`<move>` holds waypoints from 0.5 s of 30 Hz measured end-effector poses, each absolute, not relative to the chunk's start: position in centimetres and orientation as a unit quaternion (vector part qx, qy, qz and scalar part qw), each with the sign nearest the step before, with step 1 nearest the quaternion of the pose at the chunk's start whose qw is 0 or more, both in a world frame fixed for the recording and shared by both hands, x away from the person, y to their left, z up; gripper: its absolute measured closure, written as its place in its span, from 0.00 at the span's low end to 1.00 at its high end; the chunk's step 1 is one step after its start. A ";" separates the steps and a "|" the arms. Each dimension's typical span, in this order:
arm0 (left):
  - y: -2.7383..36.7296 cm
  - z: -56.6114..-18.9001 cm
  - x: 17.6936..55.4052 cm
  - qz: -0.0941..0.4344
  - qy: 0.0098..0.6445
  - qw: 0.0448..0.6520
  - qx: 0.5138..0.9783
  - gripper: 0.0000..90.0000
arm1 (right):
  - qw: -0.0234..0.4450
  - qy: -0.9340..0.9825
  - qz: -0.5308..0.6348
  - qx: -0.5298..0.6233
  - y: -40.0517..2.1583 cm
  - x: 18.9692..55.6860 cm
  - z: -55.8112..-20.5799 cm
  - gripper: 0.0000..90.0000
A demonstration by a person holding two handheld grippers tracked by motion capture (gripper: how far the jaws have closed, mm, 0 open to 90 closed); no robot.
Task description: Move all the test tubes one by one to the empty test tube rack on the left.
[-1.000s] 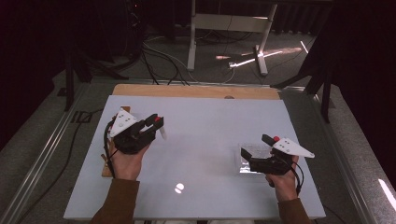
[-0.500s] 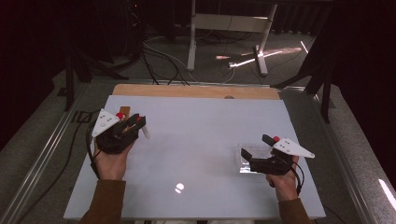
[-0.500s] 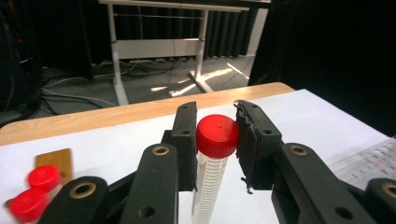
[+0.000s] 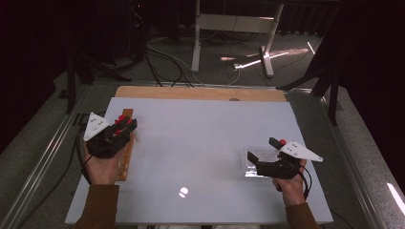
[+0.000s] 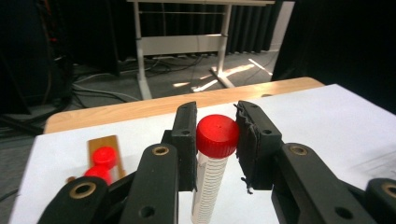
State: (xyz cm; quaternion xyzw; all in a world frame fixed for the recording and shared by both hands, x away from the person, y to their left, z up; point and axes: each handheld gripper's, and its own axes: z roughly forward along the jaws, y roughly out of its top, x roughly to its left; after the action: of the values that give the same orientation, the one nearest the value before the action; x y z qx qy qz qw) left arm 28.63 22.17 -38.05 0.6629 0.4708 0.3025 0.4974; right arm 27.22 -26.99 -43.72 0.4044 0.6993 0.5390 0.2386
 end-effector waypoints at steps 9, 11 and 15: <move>23.5 -38.3 28.2 0.325 0.480 0.474 0.662 0.79 | 0.238 0.698 0.541 0.405 -27.1 27.2 -43.7 0.00; 23.9 -38.3 28.0 0.327 0.483 0.473 0.660 0.79 | 0.239 0.698 0.540 0.405 -27.1 27.2 -43.7 0.00; 24.5 -38.2 27.8 0.333 0.487 0.469 0.657 0.79 | 0.238 0.697 0.540 0.407 -27.1 27.2 -43.7 0.00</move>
State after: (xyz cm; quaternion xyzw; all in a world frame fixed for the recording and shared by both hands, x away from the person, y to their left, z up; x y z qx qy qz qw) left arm 27.79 24.49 -38.24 0.6566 0.4872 0.3335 0.4693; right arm 27.16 -27.08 -43.70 0.4065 0.6975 0.5401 0.2379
